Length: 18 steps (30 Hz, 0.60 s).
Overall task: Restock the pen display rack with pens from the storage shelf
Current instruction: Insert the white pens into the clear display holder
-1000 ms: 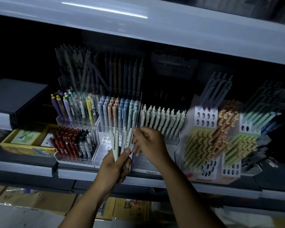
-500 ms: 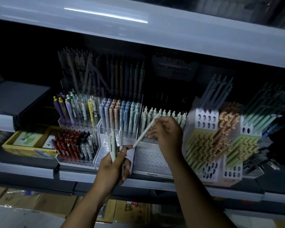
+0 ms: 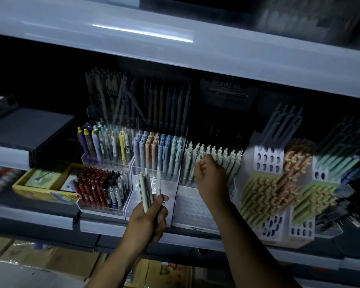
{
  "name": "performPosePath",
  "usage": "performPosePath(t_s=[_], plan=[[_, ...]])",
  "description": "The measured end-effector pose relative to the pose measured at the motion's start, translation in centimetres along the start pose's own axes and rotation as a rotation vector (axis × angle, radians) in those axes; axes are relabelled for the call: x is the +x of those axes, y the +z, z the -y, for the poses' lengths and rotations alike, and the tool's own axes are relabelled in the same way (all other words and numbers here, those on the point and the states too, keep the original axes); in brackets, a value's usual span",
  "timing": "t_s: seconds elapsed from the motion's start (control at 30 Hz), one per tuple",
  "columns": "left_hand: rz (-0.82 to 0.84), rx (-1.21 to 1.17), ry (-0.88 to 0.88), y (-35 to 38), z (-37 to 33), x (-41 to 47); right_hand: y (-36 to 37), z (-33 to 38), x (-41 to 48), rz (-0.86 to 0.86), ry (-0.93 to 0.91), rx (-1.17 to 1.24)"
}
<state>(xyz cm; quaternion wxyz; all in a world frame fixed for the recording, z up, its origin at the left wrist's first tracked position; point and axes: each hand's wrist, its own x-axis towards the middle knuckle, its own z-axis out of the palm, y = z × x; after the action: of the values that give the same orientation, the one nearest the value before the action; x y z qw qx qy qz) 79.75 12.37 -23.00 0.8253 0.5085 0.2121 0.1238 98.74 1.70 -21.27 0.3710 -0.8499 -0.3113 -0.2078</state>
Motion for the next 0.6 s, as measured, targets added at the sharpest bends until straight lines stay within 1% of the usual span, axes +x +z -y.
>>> performPosePath(t_s=[0.13, 0.27, 0.43, 0.6], plan=[[0.015, 0.051, 0.041, 0.0, -0.3, -0.2, 0.3, 0.8, 0.8, 0.038, 0.006, -0.058], [0.022, 0.042, 0.051, -0.2, -0.4, -0.3, 0.4, 1.2, 0.4, 0.061, 0.007, -0.047], [0.025, 0.037, 0.052, -0.2, -0.2, -0.3, 0.8, 1.2, -0.4, 0.03, 0.087, -0.039], [0.033, 0.053, 0.053, 0.0, -0.2, -0.4, 0.4, 1.2, -0.4, 0.078, 0.171, -0.009]])
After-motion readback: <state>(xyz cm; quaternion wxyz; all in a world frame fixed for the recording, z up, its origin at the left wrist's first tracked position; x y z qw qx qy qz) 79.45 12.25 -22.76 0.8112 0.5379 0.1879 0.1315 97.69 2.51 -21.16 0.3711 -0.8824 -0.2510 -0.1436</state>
